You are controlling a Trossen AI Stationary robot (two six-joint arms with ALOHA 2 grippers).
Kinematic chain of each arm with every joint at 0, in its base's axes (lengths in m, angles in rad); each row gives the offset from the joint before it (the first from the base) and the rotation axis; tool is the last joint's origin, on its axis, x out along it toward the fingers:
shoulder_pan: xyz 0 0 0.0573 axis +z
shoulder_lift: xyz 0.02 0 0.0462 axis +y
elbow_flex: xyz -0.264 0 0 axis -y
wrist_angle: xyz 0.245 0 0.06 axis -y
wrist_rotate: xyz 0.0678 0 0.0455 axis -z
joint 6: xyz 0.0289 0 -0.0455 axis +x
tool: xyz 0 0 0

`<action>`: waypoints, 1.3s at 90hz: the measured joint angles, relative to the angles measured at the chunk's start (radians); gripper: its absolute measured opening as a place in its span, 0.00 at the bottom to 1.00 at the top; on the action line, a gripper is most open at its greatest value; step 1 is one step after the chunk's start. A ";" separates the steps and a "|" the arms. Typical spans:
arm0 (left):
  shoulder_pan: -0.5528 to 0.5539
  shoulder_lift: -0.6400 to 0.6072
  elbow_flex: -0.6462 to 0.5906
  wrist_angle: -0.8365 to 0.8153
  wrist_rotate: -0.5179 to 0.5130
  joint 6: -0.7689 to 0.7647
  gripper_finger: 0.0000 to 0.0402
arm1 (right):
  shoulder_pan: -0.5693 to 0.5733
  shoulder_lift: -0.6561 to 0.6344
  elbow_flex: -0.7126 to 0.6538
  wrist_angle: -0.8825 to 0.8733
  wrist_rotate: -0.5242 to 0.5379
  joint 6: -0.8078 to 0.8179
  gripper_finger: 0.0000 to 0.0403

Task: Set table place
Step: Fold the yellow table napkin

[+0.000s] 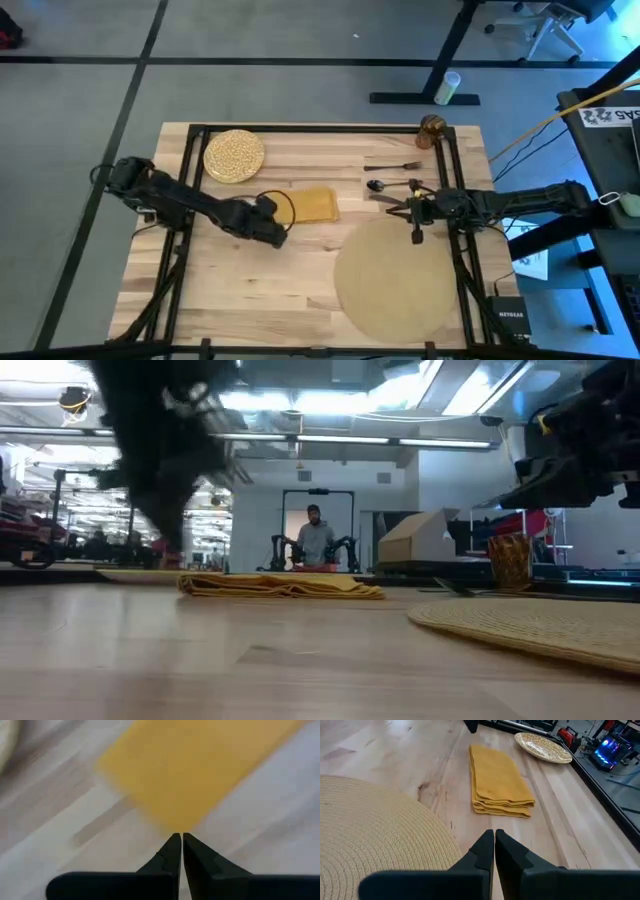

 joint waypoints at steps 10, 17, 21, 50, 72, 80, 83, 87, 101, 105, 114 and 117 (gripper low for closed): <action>0.049 0.031 0.000 0.210 -0.006 0.143 0.00 | 0.000 0.000 0.000 0.002 0.016 0.000 0.00; 0.099 0.070 0.000 0.302 -0.021 0.211 0.00 | 0.000 0.000 0.000 0.002 0.039 0.000 0.00; 0.129 0.096 0.000 0.358 -0.033 0.248 0.00 | 0.000 0.000 0.000 0.003 0.046 0.000 0.00; 0.227 0.275 0.000 0.706 0.093 0.378 0.00 | 0.000 0.000 0.000 0.007 0.052 0.000 0.00; 0.200 0.373 0.000 0.793 0.183 0.367 0.00 | 0.000 0.000 0.000 0.010 0.052 -0.001 0.00; 0.177 0.373 0.002 0.773 0.214 0.376 0.00 | 0.000 0.000 0.000 0.010 0.052 -0.002 0.00; 0.167 0.373 0.002 0.764 0.226 0.378 0.00 | 0.000 0.000 0.000 0.010 0.052 -0.002 0.00; 0.151 0.368 0.004 0.746 0.244 0.383 0.00 | 0.000 0.000 0.000 0.010 0.052 -0.002 0.00; 0.077 0.351 0.004 0.684 0.316 0.393 0.00 | 0.000 0.000 0.000 0.010 0.051 -0.002 0.00; 0.052 0.339 0.004 0.652 0.326 0.393 0.00 | 0.000 0.000 0.000 0.010 0.050 -0.002 0.00; -0.004 0.302 0.003 0.552 0.334 0.376 0.00 | 0.000 0.000 0.000 0.010 0.050 -0.003 0.00; -0.023 0.288 0.003 0.520 0.336 0.371 0.00 | 0.000 0.000 0.000 0.010 0.050 -0.003 0.00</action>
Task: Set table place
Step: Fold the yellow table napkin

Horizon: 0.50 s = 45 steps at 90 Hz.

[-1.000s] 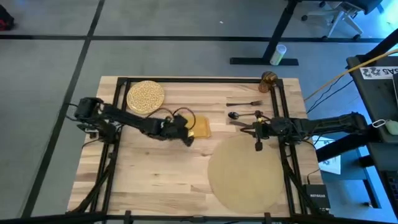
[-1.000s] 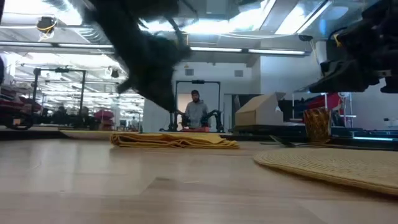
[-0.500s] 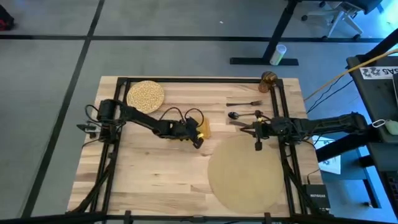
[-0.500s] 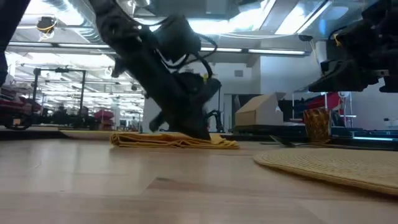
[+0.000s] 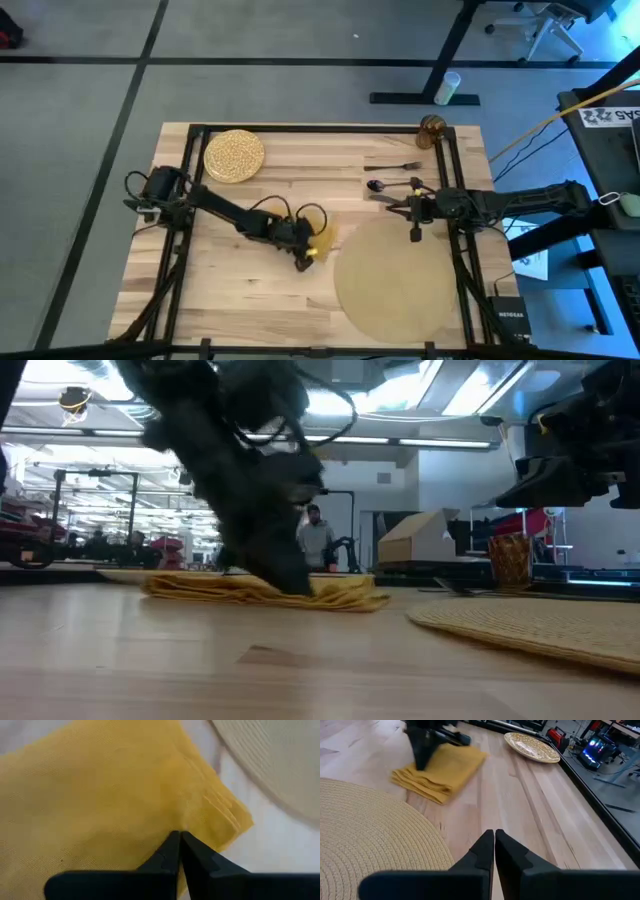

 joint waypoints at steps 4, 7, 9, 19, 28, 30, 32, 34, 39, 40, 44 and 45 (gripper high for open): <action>-0.023 -0.017 -0.001 -0.047 0.003 -0.010 0.00 | 0.000 0.000 0.000 0.000 0.000 0.000 0.00; -0.041 -0.031 -0.002 -0.081 0.003 -0.019 0.00 | 0.000 0.000 0.000 0.000 0.000 0.000 0.00; -0.050 -0.040 -0.002 -0.104 0.004 -0.024 0.00 | 0.000 0.000 0.000 0.000 0.000 0.000 0.00; -0.094 -0.075 -0.003 -0.220 0.005 -0.071 0.00 | 0.000 0.000 0.000 0.000 0.000 -0.003 0.00; -0.129 -0.100 -0.004 -0.293 0.004 -0.112 0.00 | 0.000 0.000 0.000 0.004 -0.001 -0.004 0.00; -0.136 -0.106 -0.005 -0.300 0.004 -0.123 0.00 | 0.000 0.000 0.000 0.006 -0.002 -0.004 0.00; -0.143 -0.112 -0.005 -0.303 0.004 -0.130 0.00 | 0.000 0.000 0.000 0.010 -0.004 -0.004 0.00; -0.150 -0.116 -0.006 -0.301 0.003 -0.137 0.00 | 0.000 0.000 0.000 0.013 -0.008 -0.004 0.00; -0.165 -0.134 -0.005 -0.283 -0.001 -0.157 0.00 | 0.000 0.000 0.000 0.014 -0.009 -0.004 0.00; -0.168 -0.137 -0.005 -0.280 -0.002 -0.161 0.00 | 0.000 0.000 0.000 0.015 -0.009 -0.004 0.00; -0.181 -0.149 -0.005 -0.274 -0.012 -0.177 0.00 | 0.000 0.000 0.000 0.016 -0.009 -0.004 0.00; -0.184 -0.152 -0.005 -0.273 -0.015 -0.180 0.00 | 0.000 0.000 0.000 0.016 -0.009 -0.004 0.00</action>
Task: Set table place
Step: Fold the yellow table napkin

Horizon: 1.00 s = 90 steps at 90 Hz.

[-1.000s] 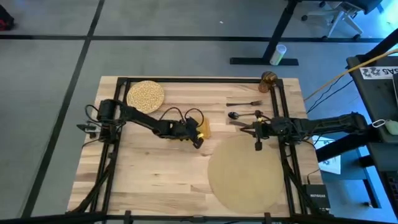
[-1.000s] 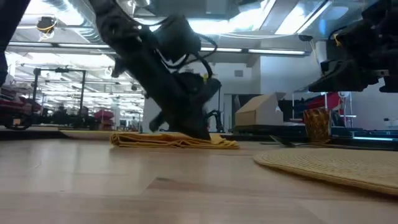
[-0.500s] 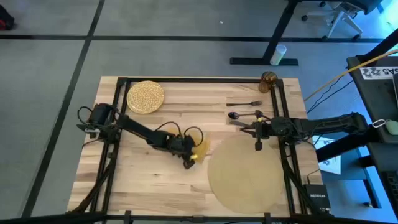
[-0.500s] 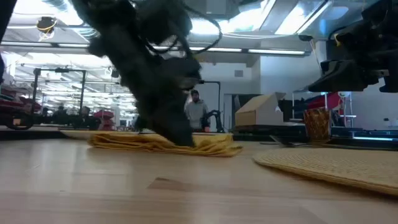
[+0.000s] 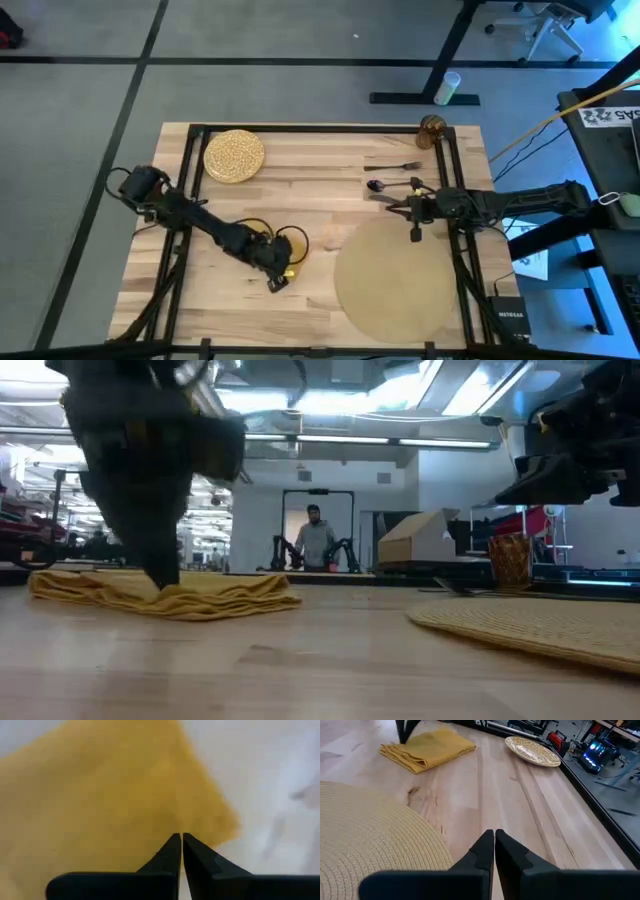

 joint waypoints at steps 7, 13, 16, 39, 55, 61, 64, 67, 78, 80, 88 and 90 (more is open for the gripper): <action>-0.021 -0.016 0.000 0.006 -0.016 -0.030 0.00 | 0.000 0.000 0.000 0.000 0.000 0.000 0.00; -0.040 -0.033 0.000 0.006 -0.022 -0.068 0.00 | 0.000 0.000 0.000 0.005 0.000 0.000 0.00; -0.052 -0.041 0.000 0.004 -0.024 -0.091 0.00 | 0.000 0.000 0.000 0.007 -0.001 0.000 0.00; -0.173 -0.046 0.002 -0.193 -0.001 -0.390 0.00 | 0.000 0.000 0.000 0.028 -0.019 -0.019 0.00; -0.248 -0.047 0.002 -0.338 0.000 -0.586 0.00 | 0.000 0.000 0.000 0.028 -0.019 -0.021 0.00; -0.262 -0.047 0.002 -0.399 0.001 -0.647 0.00 | 0.000 0.000 0.000 0.029 -0.019 -0.021 0.00; -0.267 -0.047 0.002 -0.429 0.001 -0.671 0.00 | 0.000 0.000 0.000 0.029 -0.019 -0.021 0.00; -0.269 -0.047 0.002 -0.454 0.000 -0.688 0.00 | 0.000 0.000 0.000 0.029 -0.019 -0.021 0.00; -0.264 -0.047 0.000 -0.505 -0.001 -0.715 0.00 | 0.000 0.000 0.000 0.029 -0.019 -0.021 0.00; -0.262 -0.047 -0.002 -0.506 -0.002 -0.715 0.00 | 0.000 0.000 0.000 0.029 -0.019 -0.020 0.00; -0.246 -0.047 -0.020 -0.508 -0.003 -0.715 0.00 | 0.000 0.000 0.000 0.029 -0.019 -0.020 0.00; -0.241 -0.047 -0.026 -0.508 -0.003 -0.715 0.00 | 0.000 0.000 0.000 0.029 -0.019 -0.020 0.00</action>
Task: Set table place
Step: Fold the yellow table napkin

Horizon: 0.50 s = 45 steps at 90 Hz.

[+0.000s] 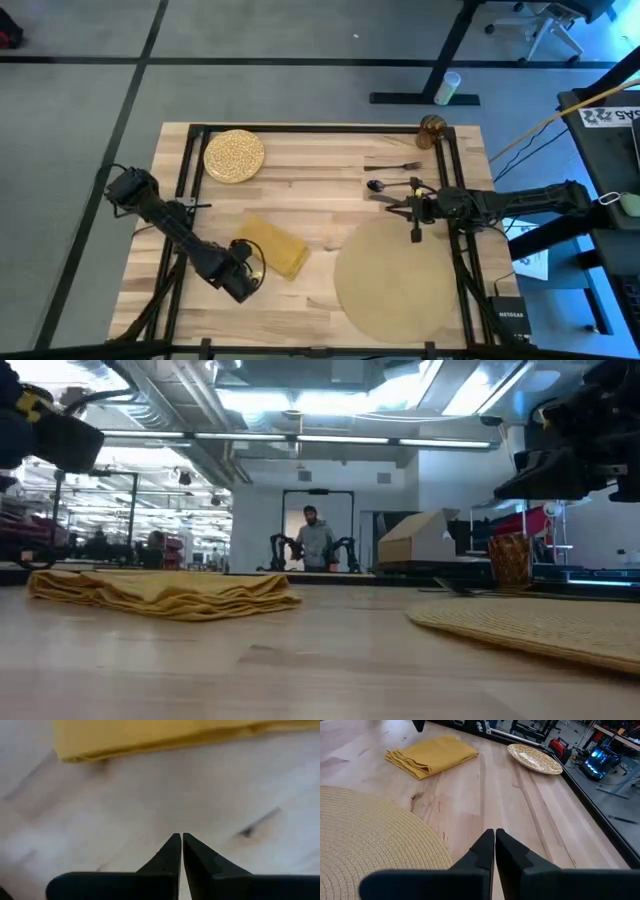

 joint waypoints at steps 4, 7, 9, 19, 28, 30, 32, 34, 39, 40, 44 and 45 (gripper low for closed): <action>0.010 0.000 -0.013 0.002 -0.004 0.000 0.00 | 0.000 0.000 0.000 0.000 0.000 0.000 0.00; 0.018 0.000 -0.022 0.001 -0.011 -0.001 0.00 | 0.000 0.000 0.000 0.000 0.000 0.000 0.00; 0.025 0.000 -0.030 0.002 -0.017 -0.001 0.00 | 0.000 0.000 0.000 0.000 0.000 0.000 0.00; 0.062 0.000 -0.058 -0.001 -0.054 0.009 0.00 | 0.000 0.000 0.000 0.000 0.000 0.000 0.00; 0.102 -0.003 -0.071 0.005 -0.062 0.039 0.00 | 0.000 0.000 0.000 0.000 0.000 0.000 0.00; 0.112 -0.003 -0.074 0.005 -0.065 0.051 0.00 | 0.000 0.000 0.000 0.000 0.000 0.000 0.00; 0.122 -0.004 -0.075 0.004 -0.065 0.066 0.00 | 0.000 0.000 0.000 0.000 0.000 0.000 0.00; 0.132 -0.004 -0.077 0.003 -0.069 0.076 0.00 | 0.000 0.000 0.000 0.000 0.000 0.000 0.00; 0.158 -0.004 -0.082 -0.002 -0.087 0.111 0.00 | 0.000 0.000 0.000 0.000 0.000 0.000 0.00; 0.163 -0.004 -0.083 -0.004 -0.092 0.115 0.00 | 0.000 0.000 0.000 0.000 0.000 0.000 0.00; 0.184 -0.002 -0.087 -0.006 -0.112 0.137 0.00 | 0.000 0.000 0.000 0.000 0.000 0.000 0.00; 0.190 -0.002 -0.088 -0.006 -0.116 0.141 0.00 | 0.000 0.000 0.000 0.000 0.000 0.000 0.00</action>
